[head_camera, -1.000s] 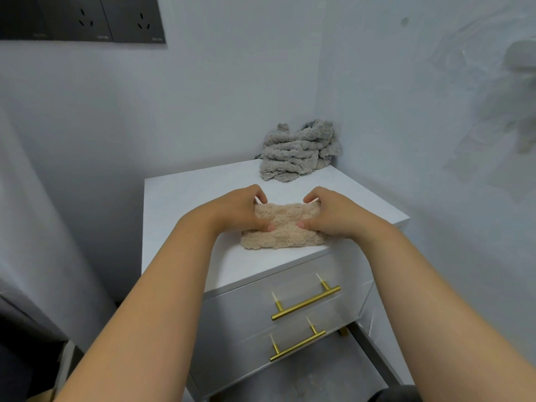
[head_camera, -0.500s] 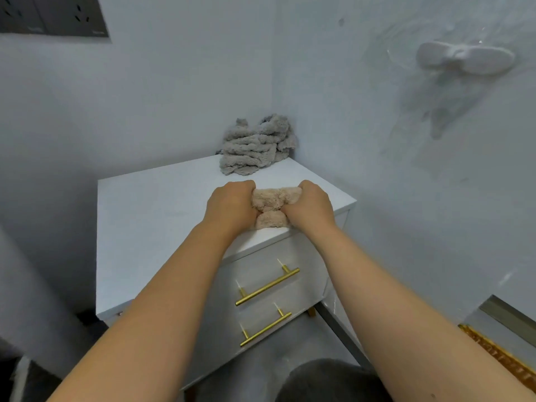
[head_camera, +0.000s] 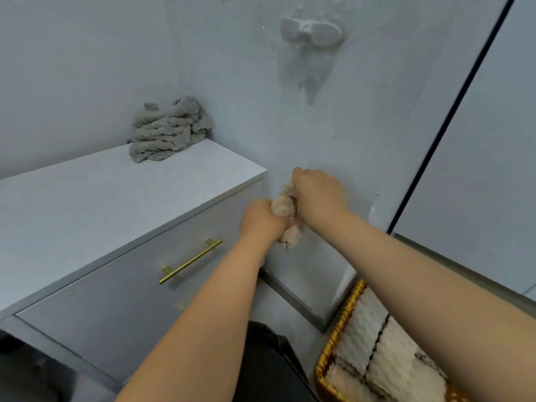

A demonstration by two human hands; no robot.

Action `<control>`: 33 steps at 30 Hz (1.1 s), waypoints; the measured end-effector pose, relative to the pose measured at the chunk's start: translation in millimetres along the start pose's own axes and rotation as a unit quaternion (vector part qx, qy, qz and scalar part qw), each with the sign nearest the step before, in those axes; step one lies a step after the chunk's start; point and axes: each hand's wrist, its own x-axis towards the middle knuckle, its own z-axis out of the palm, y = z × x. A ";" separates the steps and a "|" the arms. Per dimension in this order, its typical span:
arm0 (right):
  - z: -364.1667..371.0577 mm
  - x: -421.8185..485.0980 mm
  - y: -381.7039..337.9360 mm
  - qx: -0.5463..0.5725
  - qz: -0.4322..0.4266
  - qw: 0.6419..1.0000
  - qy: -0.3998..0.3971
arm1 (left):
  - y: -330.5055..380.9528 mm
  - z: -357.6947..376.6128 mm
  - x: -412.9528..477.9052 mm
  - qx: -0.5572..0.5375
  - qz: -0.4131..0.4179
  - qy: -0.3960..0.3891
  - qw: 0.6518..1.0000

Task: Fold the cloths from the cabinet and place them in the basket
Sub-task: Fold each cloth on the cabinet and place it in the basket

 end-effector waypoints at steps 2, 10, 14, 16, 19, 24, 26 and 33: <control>2.5 -20.2 20.3 -0.013 -0.056 0.995 0.086 | 4.5 14.1 -6.0 0.000 0.005 0.000 1.000; 27.2 -104.1 112.0 0.016 -0.151 0.972 0.182 | 25.3 119.5 -59.5 -0.113 -0.013 -0.020 0.993; 41.1 -125.9 149.2 0.082 -0.020 0.995 0.056 | 22.3 176.7 -76.5 -0.208 -0.062 -0.071 0.974; 40.2 -129.2 163.7 0.163 0.101 0.979 -0.068 | 13.4 195.2 -78.3 -0.218 -0.089 -0.127 0.964; 37.7 -130.4 191.0 0.313 0.246 0.894 -0.205 | -1.1 209.4 -71.4 -0.205 -0.126 -0.231 0.943; 67.0 -149.2 239.0 0.600 0.443 0.619 -0.245 | -8.0 221.0 -59.4 -0.264 -0.191 -0.299 0.897; 86.4 -160.7 244.4 0.657 0.497 0.527 -0.207 | -10.2 231.4 -57.4 -0.269 -0.203 -0.301 0.892; 137.6 -202.5 232.0 0.800 0.498 0.321 -0.088 | -17.5 261.8 -54.6 -0.285 -0.221 -0.252 0.898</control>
